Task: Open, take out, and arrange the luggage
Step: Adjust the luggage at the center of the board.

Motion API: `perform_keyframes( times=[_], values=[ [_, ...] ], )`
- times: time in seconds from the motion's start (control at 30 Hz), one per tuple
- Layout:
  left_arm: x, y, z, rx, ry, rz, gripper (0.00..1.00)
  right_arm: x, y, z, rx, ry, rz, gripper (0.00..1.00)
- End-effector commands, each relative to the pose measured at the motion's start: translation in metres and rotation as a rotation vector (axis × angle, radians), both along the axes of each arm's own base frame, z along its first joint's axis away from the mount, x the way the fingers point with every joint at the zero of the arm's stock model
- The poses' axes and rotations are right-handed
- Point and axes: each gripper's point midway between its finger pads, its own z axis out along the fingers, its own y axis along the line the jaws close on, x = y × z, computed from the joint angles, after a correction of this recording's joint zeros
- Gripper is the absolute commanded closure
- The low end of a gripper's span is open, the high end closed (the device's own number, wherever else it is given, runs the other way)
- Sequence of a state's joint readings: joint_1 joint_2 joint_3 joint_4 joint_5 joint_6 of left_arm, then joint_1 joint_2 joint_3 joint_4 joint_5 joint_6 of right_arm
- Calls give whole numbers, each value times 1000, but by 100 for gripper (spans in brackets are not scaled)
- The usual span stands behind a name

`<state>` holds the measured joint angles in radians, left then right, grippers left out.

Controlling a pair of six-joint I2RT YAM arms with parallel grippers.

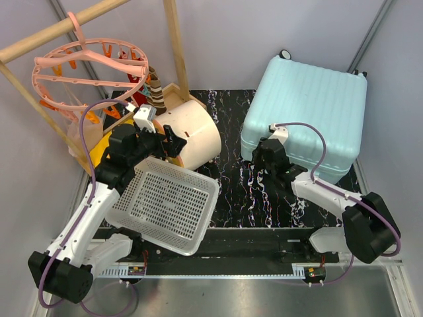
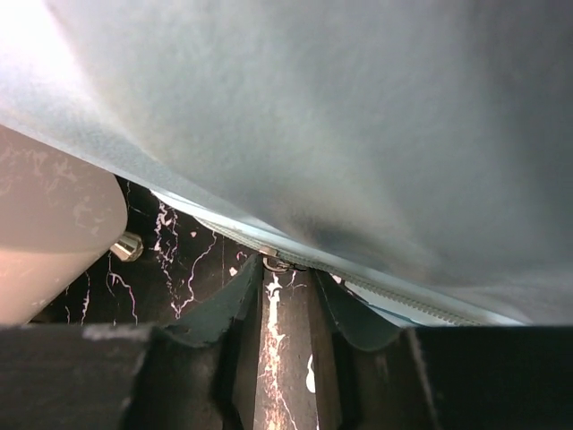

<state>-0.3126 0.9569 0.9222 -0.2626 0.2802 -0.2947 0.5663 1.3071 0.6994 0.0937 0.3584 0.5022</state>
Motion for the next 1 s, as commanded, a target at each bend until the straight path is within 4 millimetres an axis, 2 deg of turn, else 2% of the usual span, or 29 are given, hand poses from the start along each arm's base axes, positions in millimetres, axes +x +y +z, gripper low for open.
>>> perform_keyframes(
  times=[0.0, 0.1, 0.2, 0.23, 0.47, 0.53, 0.73, 0.83, 0.97],
  values=[
    [0, -1, 12, -3, -50, -8, 1, 19, -7, 13, -6, -82, -75, 70],
    [0, -1, 13, -2, -55, -6, 1, 20, -1, 16, 10, -101, -47, 78],
    [0, 0, 14, -2, -57, -2, 1, 19, 10, 24, -6, -121, 27, 90],
    [0, 0, 14, -2, -57, -4, 1, 18, 13, 26, -9, -128, 40, 100],
    [-1, -1, 16, -8, -60, -9, 1, 13, 30, 39, 22, -170, 116, 100],
    [-2, -1, 16, -10, -61, -11, 1, 14, 36, 36, 29, -160, 128, 100],
    [-3, -2, 17, -12, -62, -16, 1, 14, 67, 40, 54, -153, 169, 100],
    [-3, -2, 17, -14, -63, -15, 1, 17, 81, 47, 76, -162, 178, 100],
    [-3, -1, 18, -16, -65, -15, 1, 26, 91, 44, 85, -161, 157, 100]
  ],
)
